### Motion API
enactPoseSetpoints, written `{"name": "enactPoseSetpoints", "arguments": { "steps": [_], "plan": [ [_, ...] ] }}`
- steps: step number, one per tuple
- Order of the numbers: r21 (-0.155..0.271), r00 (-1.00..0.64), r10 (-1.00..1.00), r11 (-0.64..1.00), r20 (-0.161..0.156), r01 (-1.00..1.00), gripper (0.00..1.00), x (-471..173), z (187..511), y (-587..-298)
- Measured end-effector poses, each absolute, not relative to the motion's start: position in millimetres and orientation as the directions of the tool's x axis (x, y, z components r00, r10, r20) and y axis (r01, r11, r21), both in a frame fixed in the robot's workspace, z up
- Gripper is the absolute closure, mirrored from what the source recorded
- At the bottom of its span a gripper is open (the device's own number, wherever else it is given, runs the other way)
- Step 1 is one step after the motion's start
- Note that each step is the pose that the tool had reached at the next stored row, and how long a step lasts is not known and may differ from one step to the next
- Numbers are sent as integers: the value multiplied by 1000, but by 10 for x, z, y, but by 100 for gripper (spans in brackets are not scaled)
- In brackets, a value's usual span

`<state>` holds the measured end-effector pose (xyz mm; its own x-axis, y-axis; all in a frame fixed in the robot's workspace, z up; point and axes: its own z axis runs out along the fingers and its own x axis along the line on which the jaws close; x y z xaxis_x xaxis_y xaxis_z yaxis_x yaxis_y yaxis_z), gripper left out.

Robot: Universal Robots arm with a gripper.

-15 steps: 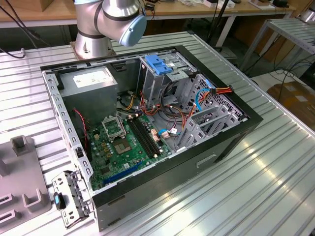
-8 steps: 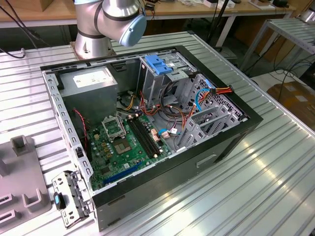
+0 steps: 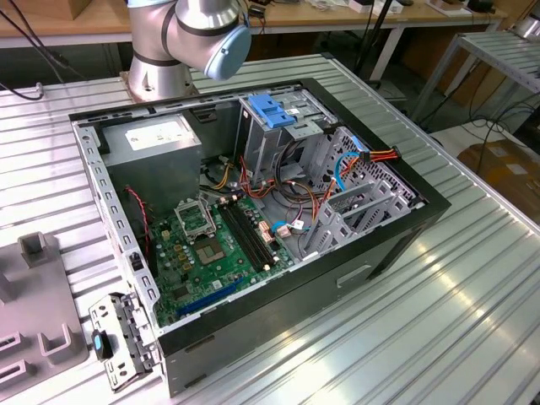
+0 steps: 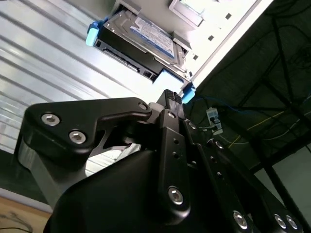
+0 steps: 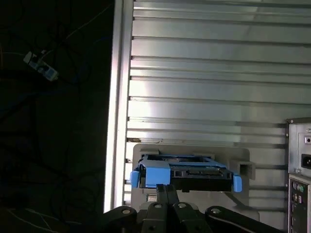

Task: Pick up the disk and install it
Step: 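Pick up the disk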

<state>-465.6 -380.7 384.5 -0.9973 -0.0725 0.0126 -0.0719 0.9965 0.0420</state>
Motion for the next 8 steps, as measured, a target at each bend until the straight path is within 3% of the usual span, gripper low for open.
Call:
{"name": "enactPoseSetpoints", "arguments": {
  "steps": [8],
  "plan": [
    [42,-976,-216,976,13,-215,89,-4656,3845,-3807]
  ]
}}
